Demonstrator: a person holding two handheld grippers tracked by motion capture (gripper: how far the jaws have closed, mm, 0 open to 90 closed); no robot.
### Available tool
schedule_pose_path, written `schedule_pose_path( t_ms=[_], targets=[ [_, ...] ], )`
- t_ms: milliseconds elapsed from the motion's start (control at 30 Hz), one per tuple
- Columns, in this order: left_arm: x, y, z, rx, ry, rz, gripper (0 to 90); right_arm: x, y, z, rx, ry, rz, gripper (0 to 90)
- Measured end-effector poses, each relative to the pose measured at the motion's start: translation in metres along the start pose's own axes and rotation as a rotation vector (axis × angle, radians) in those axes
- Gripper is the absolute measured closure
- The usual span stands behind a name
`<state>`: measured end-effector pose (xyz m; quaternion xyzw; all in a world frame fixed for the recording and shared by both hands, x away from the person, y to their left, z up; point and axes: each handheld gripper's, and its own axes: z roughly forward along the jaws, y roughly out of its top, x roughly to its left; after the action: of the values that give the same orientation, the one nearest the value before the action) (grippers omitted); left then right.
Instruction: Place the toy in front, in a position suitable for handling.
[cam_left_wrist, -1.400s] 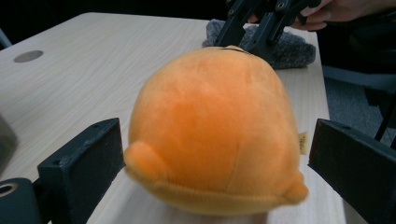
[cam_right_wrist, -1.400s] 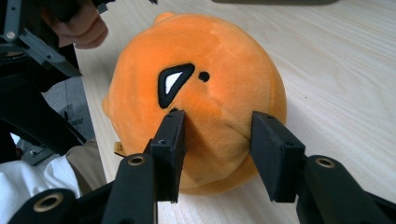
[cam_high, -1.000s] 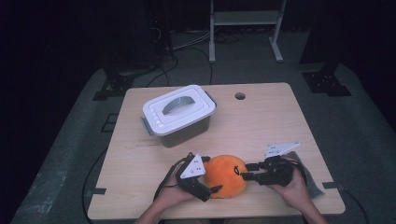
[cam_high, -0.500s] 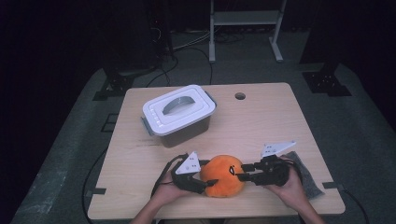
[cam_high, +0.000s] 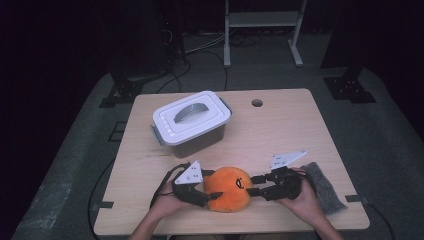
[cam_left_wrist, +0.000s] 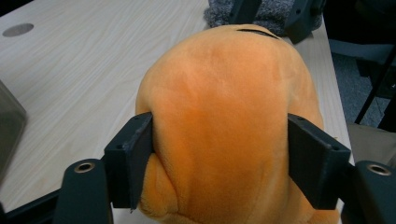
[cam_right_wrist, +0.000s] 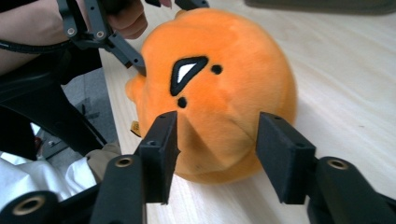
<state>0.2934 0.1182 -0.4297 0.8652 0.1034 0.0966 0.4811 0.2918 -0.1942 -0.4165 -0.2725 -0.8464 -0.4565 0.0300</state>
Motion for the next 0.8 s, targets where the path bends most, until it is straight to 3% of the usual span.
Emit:
schedule_pose_path(
  t_ms=[233,467,800],
  targets=[
    [-0.002,0.002,0.003,-0.007,0.008,0.010,24.2,-0.017,-0.015,-0.033,-0.002,-0.107,0.002,43.0],
    [-0.004,0.002,0.003,-0.010,0.009,0.012,21.9,-0.038,-0.039,-0.068,0.006,-0.218,0.063,43.7],
    [-0.004,0.001,0.004,-0.015,0.010,0.011,20.2,-0.067,-0.070,-0.085,0.040,-0.332,0.156,46.4]
  ],
)
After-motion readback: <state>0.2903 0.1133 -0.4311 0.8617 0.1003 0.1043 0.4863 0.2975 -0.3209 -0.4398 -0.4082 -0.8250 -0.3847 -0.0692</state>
